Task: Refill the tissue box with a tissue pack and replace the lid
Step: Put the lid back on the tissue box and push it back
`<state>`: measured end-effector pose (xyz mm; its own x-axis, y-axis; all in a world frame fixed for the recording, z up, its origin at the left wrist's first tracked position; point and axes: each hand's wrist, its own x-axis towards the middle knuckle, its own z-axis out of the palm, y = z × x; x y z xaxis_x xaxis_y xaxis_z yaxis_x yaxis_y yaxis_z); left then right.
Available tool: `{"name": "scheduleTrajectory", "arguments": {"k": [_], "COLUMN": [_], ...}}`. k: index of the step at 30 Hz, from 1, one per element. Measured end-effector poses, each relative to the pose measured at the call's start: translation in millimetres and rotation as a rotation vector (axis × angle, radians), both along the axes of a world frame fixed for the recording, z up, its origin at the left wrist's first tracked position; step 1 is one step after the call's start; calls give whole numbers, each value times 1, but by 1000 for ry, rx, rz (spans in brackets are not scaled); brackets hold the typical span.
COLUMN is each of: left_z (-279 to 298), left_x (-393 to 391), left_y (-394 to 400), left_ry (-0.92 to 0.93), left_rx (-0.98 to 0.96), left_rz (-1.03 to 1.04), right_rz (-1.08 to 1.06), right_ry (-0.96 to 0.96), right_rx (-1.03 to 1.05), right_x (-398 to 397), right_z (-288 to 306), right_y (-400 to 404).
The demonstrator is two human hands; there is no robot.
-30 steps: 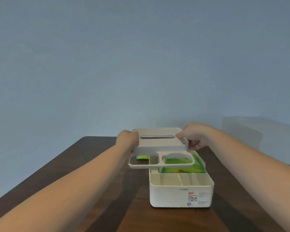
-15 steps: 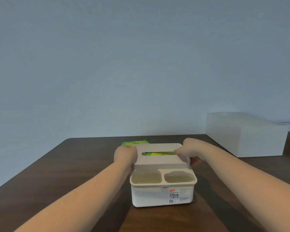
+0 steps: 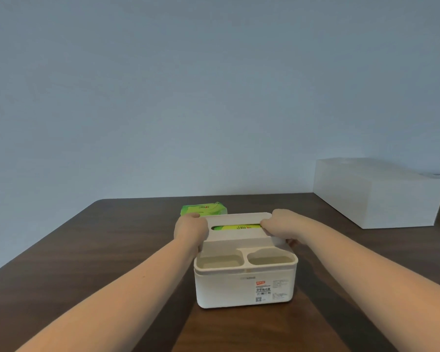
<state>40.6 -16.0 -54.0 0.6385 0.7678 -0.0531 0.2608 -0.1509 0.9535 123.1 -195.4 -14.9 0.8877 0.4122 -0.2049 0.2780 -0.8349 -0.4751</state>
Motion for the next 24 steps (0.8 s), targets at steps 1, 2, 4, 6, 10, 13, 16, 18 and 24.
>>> {"name": "scheduleTrajectory", "arguments": {"k": [1, 2, 4, 6, 10, 13, 16, 18, 24], "left_z": [1, 0, 1, 1, 7, 6, -3, -10, -27], "left_x": [0, 2, 5, 5, -1, -14, -39, -55, -87], "left_y": [2, 3, 5, 6, 0, -4, -11, -15, -26], "left_ry": [-3, -3, 8, 42, 95, 28, -47, -73, -157], "left_rx": [11, 28, 75, 117, 126, 50, -23, -53, -88], "left_rz": [-7, -12, -1, 2, -17, -35, -166, -255, -419], "right_rz": [4, 9, 20, 25, 1, -16, -14, -41, -38], "right_ry": [-6, -13, -34, -40, -32, -51, -89, -84, 13], "right_rx": [-4, -12, -23, -7, 37, 61, 83, 160, 445], "right_x": [1, 1, 1, 0, -5, -11, -21, -26, -42], "right_z": [-1, -3, -5, -7, -8, -8, -10, -15, -32], "right_y": [1, 2, 3, 2, -1, -6, -12, -17, -47]}}
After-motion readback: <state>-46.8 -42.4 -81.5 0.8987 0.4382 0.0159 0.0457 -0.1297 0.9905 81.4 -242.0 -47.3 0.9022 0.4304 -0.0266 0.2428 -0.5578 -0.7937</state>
